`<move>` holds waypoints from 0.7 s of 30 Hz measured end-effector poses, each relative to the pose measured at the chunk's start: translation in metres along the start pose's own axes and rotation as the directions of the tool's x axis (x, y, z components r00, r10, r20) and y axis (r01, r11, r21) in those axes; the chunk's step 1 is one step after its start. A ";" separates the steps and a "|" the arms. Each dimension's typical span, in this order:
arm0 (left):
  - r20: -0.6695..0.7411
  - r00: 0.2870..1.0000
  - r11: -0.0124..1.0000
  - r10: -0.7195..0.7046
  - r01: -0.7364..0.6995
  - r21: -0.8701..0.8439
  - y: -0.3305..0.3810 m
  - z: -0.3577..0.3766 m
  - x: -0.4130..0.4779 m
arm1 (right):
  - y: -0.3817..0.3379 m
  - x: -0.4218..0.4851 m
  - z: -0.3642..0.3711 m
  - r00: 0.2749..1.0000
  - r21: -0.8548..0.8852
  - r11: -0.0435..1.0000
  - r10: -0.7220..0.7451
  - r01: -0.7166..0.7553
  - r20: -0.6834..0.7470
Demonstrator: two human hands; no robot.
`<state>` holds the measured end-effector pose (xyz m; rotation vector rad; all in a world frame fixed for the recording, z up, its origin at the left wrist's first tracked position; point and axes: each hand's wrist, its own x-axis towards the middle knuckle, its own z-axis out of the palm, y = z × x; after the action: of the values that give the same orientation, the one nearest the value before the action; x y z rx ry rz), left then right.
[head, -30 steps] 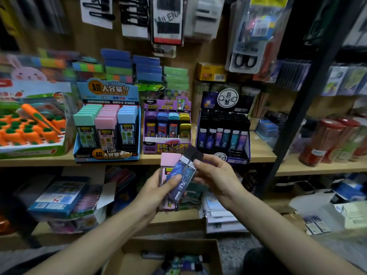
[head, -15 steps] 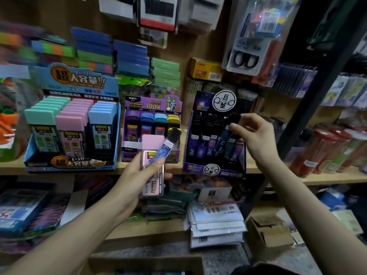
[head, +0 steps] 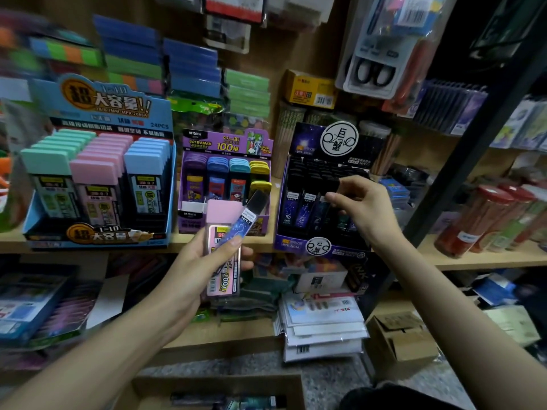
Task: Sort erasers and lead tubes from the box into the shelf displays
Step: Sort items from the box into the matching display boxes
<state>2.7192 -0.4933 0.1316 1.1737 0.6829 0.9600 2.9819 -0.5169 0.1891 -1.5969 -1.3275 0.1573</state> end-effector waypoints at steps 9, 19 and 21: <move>0.017 1.000 1.000 -0.007 0.007 0.001 -0.001 0.009 -0.004 | 0.000 0.003 0.011 0.990 -0.221 0.965 0.128 -0.138 -0.061; 0.027 1.000 1.000 -0.007 0.007 0.001 0.001 0.013 -0.008 | -0.054 -0.054 0.011 0.990 -0.028 0.994 0.106 -0.104 0.098; 0.045 0.999 1.000 -0.014 0.015 -0.009 0.001 0.017 -0.009 | -0.066 -0.069 0.029 0.903 0.263 0.892 0.278 -0.369 0.327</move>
<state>2.7294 -0.5093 0.1367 1.1770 0.6495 0.9212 2.8934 -0.5621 0.1915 -1.5415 -1.1570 0.7971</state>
